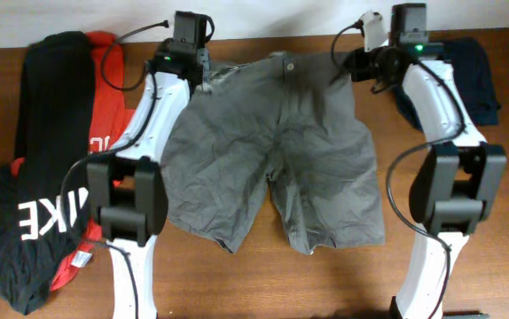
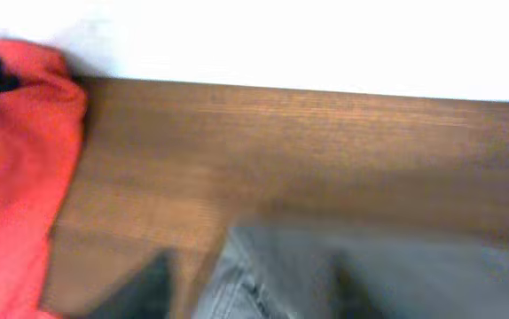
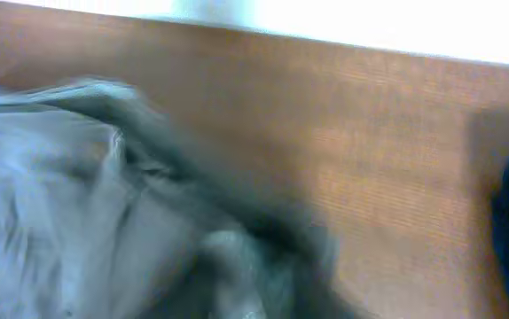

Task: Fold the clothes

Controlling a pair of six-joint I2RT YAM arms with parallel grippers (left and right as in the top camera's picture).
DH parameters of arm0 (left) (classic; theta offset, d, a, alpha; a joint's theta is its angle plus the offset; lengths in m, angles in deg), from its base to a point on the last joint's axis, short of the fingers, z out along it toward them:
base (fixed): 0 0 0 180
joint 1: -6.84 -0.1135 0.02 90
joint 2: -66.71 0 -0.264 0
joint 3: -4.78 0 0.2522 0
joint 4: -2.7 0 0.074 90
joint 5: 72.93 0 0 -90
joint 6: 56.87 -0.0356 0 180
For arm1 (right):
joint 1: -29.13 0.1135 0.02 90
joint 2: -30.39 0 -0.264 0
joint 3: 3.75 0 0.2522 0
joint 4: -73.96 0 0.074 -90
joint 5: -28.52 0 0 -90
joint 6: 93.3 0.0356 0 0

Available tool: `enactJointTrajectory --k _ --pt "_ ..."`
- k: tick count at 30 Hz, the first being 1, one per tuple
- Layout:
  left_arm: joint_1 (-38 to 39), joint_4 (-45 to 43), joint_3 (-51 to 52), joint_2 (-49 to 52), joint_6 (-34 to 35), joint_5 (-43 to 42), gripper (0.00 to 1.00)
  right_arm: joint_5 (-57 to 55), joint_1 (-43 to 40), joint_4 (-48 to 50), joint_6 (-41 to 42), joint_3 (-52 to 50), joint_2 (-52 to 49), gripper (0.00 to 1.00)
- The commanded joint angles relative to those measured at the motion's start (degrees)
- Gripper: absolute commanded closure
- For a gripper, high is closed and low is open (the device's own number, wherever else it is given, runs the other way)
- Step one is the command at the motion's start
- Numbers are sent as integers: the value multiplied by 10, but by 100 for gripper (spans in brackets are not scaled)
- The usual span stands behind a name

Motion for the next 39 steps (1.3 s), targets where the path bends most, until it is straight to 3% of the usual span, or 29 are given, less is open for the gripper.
enactJointTrajectory --k 1,3,9,13,16,19,22,25,32,39 --pt "-4 -40 -5 19 3 12 1 -7 16 39 22 4 -17 26" --pt "-5 -45 -8 15 2 12 1 -10 17 61 40 6 -16 16" --pt "-5 49 -66 -10 -32 -77 1 -8 12 22 56 26 13 14" --pt "-5 180 -109 -26 -67 -134 1 -8 12 -121 68 38 44 3" --pt "-5 271 -124 -31 -77 -149 1 -8 12 -228 68 39 58 0" --pt "-5 366 -126 -31 -79 -162 1 -1 13 -340 68 38 61 1" --pt "-5 421 -126 -31 -92 -164 1 7 17 -393 61 37 61 2" --pt "-5 437 -126 -32 -96 -174 1 7 26 -422 50 37 61 6" --pt "-18 465 -127 -52 -188 -352 1 7 51 -475 37 37 76 18" --pt "-20 522 -127 -97 -267 -359 1 -6 70 -524 38 37 161 24"
